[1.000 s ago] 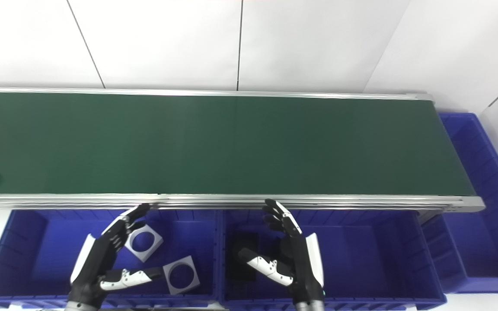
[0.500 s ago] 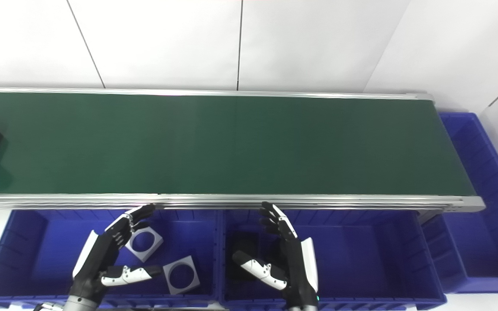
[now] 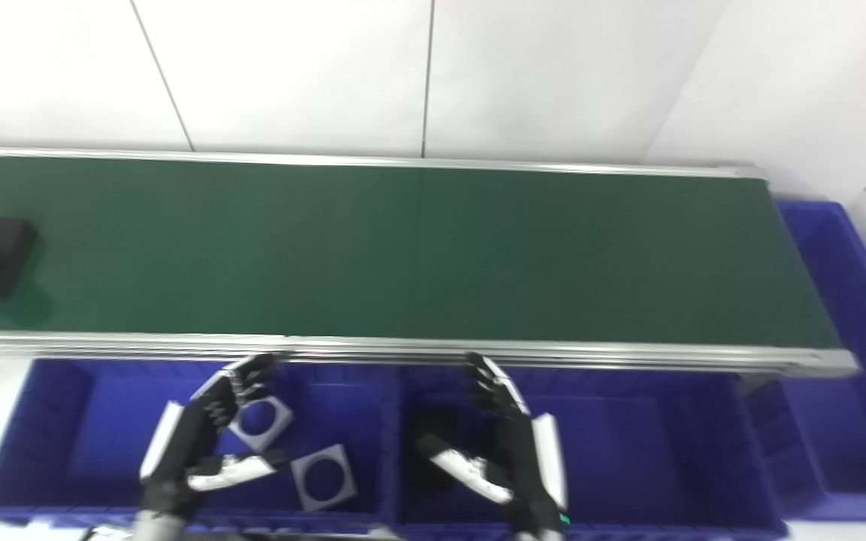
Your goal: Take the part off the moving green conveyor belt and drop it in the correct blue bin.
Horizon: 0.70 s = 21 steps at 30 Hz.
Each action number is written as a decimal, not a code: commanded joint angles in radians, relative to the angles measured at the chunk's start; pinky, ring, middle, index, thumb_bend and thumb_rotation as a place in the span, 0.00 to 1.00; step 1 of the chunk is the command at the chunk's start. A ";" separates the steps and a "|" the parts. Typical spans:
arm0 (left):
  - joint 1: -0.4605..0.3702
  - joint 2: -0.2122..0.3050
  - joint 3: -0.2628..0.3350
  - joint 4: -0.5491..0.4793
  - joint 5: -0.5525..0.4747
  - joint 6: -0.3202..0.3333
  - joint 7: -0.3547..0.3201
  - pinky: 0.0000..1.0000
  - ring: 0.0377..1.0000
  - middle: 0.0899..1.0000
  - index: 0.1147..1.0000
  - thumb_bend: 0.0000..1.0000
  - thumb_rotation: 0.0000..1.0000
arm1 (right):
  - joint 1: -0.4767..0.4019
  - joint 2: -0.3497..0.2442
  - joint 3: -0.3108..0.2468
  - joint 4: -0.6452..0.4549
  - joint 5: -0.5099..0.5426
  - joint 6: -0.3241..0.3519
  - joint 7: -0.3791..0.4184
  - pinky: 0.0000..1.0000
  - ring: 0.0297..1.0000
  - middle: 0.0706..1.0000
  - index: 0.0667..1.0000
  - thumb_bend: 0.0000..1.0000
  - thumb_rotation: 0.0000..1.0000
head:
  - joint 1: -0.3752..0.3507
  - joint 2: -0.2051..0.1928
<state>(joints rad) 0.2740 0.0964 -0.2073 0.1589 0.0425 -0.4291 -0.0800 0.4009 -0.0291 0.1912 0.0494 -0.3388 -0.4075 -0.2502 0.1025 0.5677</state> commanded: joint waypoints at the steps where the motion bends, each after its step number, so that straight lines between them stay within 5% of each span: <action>1: -0.008 -0.011 -0.013 -0.006 0.021 -0.041 0.032 0.71 0.77 0.81 0.76 0.92 0.33 | 0.003 -0.030 0.011 -0.015 0.029 -0.062 -0.028 0.73 0.76 0.81 0.86 0.79 0.60 | 0.025 -0.013; 6: -0.017 -0.018 -0.044 0.015 0.063 -0.041 0.121 0.66 0.73 0.76 0.72 0.98 0.32 | -0.019 -0.087 0.056 0.013 0.059 -0.062 -0.078 0.77 0.78 0.82 0.88 0.73 0.62 | 0.103 -0.068; 13: -0.033 -0.005 -0.098 0.033 0.082 -0.041 0.216 0.62 0.71 0.75 0.69 1.00 0.29 | -0.017 -0.099 0.061 0.017 0.088 -0.062 -0.071 0.87 0.83 0.86 0.93 0.62 0.58 | 0.108 -0.088; 21: -0.055 0.014 -0.151 0.054 0.089 -0.041 0.287 0.64 0.71 0.73 0.68 1.00 0.28 | -0.021 -0.111 0.062 0.022 0.094 -0.062 -0.078 0.86 0.83 0.86 0.93 0.56 0.55 | 0.116 -0.098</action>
<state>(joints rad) 0.2345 0.1064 -0.3505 0.2243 0.1257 -0.4296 0.1818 0.3844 -0.1322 0.2534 0.0871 -0.2503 -0.4089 -0.3201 0.2178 0.4694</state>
